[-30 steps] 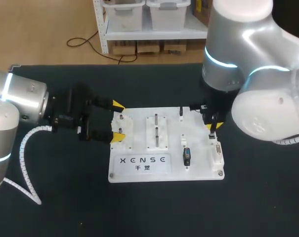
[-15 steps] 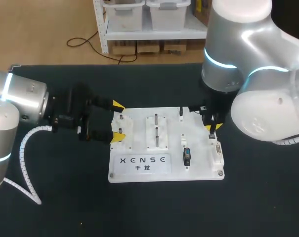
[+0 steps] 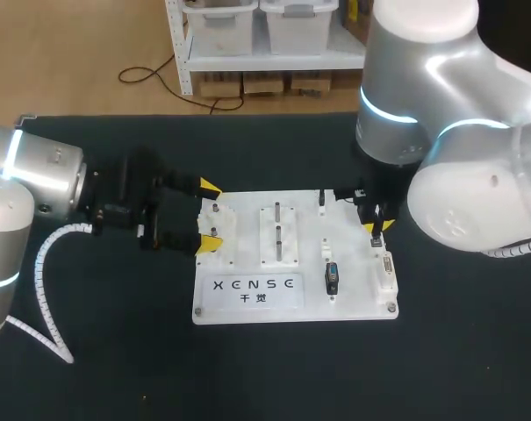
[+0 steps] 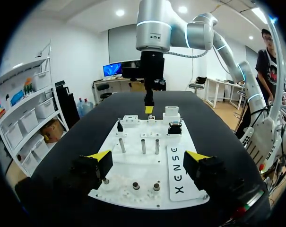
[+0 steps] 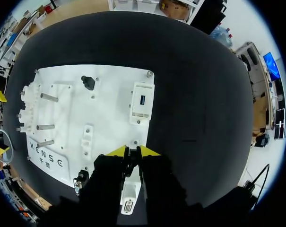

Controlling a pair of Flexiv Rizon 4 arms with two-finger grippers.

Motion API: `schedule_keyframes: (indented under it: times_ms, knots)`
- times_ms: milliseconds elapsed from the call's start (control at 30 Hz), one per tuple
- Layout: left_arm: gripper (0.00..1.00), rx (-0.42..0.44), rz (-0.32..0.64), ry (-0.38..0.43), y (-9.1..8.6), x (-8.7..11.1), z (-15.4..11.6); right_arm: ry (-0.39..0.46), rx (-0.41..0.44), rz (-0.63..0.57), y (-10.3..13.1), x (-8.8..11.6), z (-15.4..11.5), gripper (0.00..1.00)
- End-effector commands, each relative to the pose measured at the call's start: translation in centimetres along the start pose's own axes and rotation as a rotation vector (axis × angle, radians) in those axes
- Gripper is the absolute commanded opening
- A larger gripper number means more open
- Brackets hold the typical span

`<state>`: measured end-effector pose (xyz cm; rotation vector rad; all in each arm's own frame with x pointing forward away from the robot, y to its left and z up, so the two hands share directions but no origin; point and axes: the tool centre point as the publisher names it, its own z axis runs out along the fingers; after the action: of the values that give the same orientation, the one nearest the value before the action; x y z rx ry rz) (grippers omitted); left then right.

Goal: Insert the Ethernet cable into its matching sockets.

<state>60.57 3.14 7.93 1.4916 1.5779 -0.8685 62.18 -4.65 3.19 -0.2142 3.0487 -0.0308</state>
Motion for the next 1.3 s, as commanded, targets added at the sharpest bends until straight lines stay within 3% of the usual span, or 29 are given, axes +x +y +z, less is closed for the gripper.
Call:
schedule_keyframes:
  times_ms: [33, 833, 1133, 1167, 1200, 1233, 1300]
  knots:
    - [1.00, -0.004, 0.003, -0.006, -0.1, 0.2, 0.0, -0.002, -0.002, -0.001, -0.1, 0.2, 0.5, 0.00]
    - [1.00, -0.004, 0.003, -0.006, -0.1, 0.2, 0.0, 0.015, 0.003, 0.002, -0.1, 0.7, 2.6, 0.00]
    - [1.00, -0.004, 0.003, -0.006, -0.1, 0.2, 0.0, -0.010, -0.011, -0.017, -0.5, 0.6, 1.8, 0.00]
    - [1.00, -0.004, 0.003, -0.006, -0.1, 0.2, 0.0, -0.015, -0.015, -0.019, -0.4, 0.6, 1.5, 0.24]
    - [1.00, -0.004, 0.003, -0.006, -0.1, 0.2, 0.0, -0.021, -0.015, -0.018, -0.4, 0.5, 1.2, 0.76]
    - [1.00, -0.004, 0.003, -0.006, -0.1, 0.2, 0.0, -0.035, -0.031, -0.021, -0.4, 0.4, 0.9, 1.00]
    - [1.00, -0.004, 0.003, -0.006, -0.1, 0.2, 0.0, -0.035, -0.031, -0.021, -0.4, 0.4, 0.9, 1.00]
